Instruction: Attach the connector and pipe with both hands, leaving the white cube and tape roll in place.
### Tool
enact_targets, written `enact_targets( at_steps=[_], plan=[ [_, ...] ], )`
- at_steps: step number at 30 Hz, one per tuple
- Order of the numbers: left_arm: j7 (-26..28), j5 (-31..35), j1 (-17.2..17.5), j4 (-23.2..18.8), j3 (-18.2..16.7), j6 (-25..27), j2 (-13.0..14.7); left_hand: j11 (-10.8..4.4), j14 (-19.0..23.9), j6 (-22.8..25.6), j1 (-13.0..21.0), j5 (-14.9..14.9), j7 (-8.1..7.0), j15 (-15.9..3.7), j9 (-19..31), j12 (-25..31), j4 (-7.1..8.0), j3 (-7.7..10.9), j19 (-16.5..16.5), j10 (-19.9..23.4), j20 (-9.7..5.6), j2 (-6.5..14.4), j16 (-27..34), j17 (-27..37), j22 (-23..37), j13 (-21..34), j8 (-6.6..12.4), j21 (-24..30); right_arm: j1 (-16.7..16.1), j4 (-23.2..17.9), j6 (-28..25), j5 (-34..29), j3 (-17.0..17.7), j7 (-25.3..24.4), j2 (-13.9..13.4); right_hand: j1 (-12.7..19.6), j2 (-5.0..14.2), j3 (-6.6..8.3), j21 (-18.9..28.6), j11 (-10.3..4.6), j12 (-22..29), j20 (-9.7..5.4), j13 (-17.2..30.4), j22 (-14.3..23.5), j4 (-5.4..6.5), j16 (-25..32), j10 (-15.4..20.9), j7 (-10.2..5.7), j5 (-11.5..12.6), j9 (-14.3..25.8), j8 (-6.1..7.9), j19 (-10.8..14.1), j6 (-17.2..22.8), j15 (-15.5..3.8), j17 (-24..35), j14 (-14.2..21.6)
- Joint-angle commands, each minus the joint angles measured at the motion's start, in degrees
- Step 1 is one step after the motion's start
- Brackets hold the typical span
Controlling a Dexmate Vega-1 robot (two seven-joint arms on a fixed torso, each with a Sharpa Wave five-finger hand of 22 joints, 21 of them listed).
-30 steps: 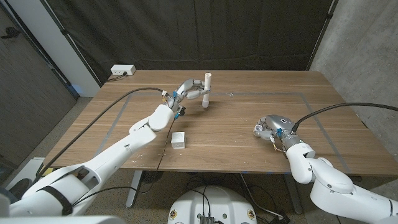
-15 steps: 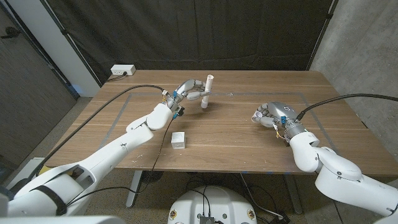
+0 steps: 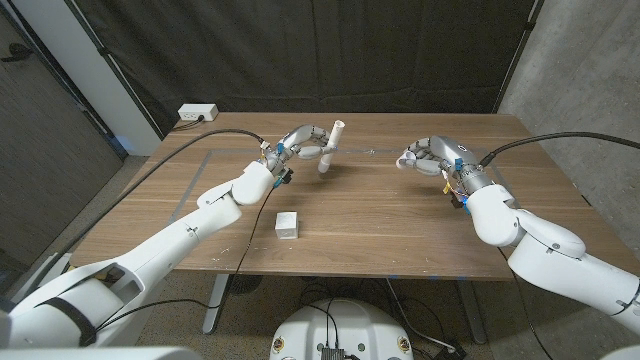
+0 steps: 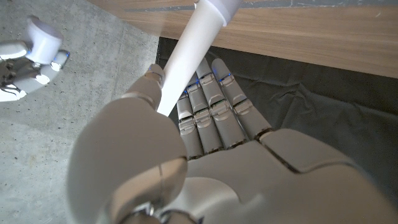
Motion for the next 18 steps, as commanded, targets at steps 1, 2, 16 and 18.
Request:
enact_targets(
  at_steps=[1, 2, 16, 18],
  plan=[
    [2.16, 5.08, 1.35, -6.32, -1.35, 5.91, 2.74, -1.56, 1.4, 2.19, 2.75, 0.38, 2.21, -1.06, 0.28, 0.29, 1.78, 3.61, 0.28, 1.47, -0.97, 2.98, 0.24, 0.27, 0.21, 0.28, 0.28, 0.35, 6.11, 4.09, 7.87, 3.46, -0.26, 0.31, 4.23, 4.01, 4.92, 1.7, 0.32, 0.18, -0.21, -5.96, 0.1, 0.2, 1.73, -0.18, -0.08, -2.45, 0.25, 0.12, 0.07, -0.26, 4.49, -4.08, 0.15, -0.05],
    [2.06, 5.67, 1.3, -6.94, -1.38, 6.62, 3.02, -1.59, 1.38, 2.16, 2.74, 0.39, 2.25, -1.08, 0.27, 0.32, 1.79, 3.61, 0.32, 1.54, -0.97, 2.98, 0.24, 0.29, 0.21, 0.3, 0.26, 0.37, 7.15, 4.59, 8.51, 3.34, -0.98, 0.12, 5.16, 4.0, 4.92, 1.69, 0.33, 0.15, -0.23, -5.95, 0.1, 0.19, 1.75, -0.2, -0.08, -2.48, 0.25, 0.12, 0.06, -0.3, 4.52, -4.06, 0.14, -0.06],
    [-1.76, 11.27, -2.92, -8.5, 2.29, 9.57, 2.19, -1.56, 2.08, 2.08, 2.75, 0.43, 2.44, -1.35, 0.55, 0.64, 1.94, 3.71, 0.61, 2.01, -1.14, 3.13, 0.64, 0.57, 0.18, 0.87, 0.27, 0.58, 8.76, 6.85, 14.39, 6.29, -1.56, 0.32, 8.37, 4.15, 5.13, 1.69, 0.82, 0.39, -0.43, -5.95, 0.09, 0.22, 1.81, -0.38, 0.58, -2.2, 0.31, 0.13, -0.22, -0.3, 5.0, -4.06, 0.16, 0.45],
    [-2.08, 12.04, -3.36, -8.86, 2.76, 9.43, 2.15, -1.59, 2.17, 2.05, 2.76, 0.43, 2.34, -1.41, 0.61, 0.65, 1.94, 3.71, 0.64, 1.97, -1.16, 3.1, 0.69, 0.61, 0.18, 0.99, 0.28, 0.6, 8.96, 7.1, 14.75, 6.24, -1.64, 0.25, 8.57, 4.13, 5.11, 1.66, 0.89, 0.36, -0.47, -5.96, 0.09, 0.22, 1.84, -0.41, 0.63, -2.17, 0.31, 0.14, -0.24, -0.28, 5.12, -4.03, 0.15, 0.5]
  ],
)
